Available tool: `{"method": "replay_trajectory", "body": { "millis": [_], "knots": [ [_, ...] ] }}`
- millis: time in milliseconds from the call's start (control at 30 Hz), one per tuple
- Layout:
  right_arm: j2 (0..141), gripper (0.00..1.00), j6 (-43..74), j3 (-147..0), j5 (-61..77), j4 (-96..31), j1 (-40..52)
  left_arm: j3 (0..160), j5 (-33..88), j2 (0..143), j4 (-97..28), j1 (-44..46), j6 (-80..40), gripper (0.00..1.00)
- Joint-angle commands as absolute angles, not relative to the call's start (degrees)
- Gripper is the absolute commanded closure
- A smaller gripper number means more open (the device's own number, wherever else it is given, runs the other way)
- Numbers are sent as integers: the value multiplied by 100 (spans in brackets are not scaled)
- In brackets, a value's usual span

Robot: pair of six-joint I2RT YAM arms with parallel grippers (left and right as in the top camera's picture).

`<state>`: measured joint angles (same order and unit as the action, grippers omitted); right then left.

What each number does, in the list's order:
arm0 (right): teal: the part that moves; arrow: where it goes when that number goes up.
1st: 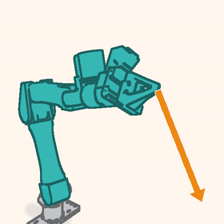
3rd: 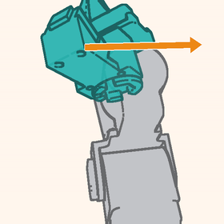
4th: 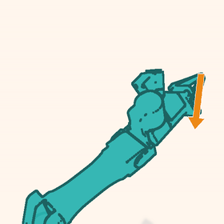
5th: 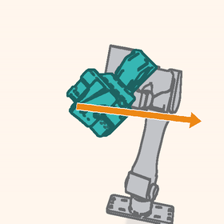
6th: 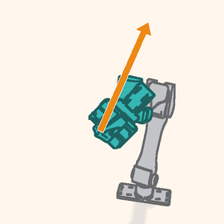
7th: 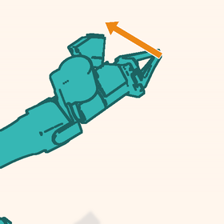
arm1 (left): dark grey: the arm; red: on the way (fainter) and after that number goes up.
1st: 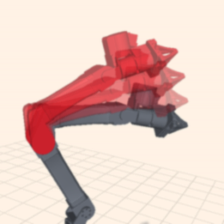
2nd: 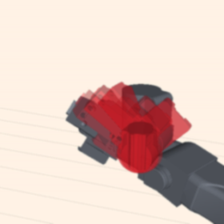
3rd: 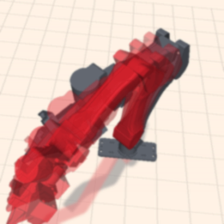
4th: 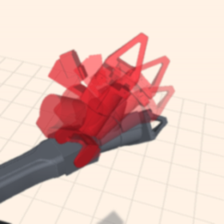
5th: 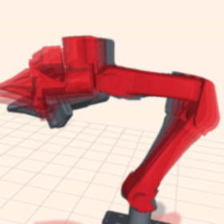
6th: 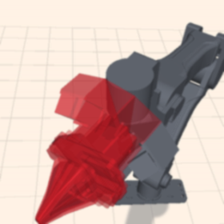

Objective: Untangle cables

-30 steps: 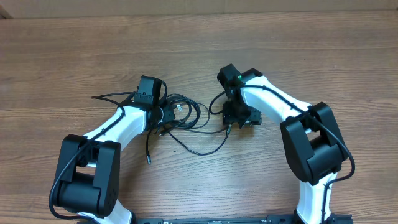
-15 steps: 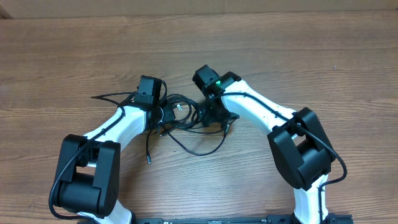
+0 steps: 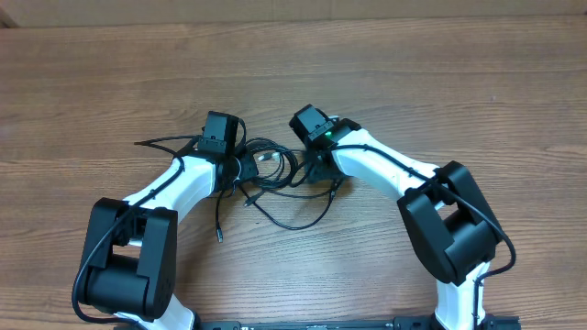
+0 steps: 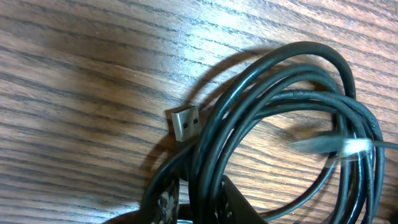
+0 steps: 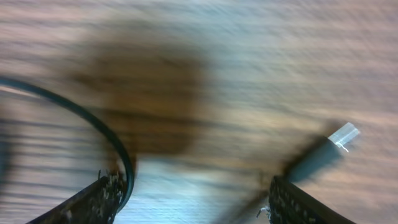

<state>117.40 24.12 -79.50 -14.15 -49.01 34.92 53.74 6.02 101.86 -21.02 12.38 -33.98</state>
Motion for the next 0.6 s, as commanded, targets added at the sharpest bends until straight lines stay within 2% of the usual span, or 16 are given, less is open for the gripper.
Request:
{"method": "replay_trajectory", "body": {
  "millis": [0, 167, 567],
  "knots": [
    [11970, 25, 3041, -7487, -1798, -5365, 3201, 5221, 259, 10377, -2206, 1240, -3343, 77],
    [11970, 23, 3369, -7262, -1575, -5896, 2995, 5221, 257, 10377, -2204, 1240, -3343, 77],
    [11970, 15, 3256, -7227, 401, -6099, 2965, 5221, 259, 10377, -2220, 1240, -3343, 76]
  ]
}}
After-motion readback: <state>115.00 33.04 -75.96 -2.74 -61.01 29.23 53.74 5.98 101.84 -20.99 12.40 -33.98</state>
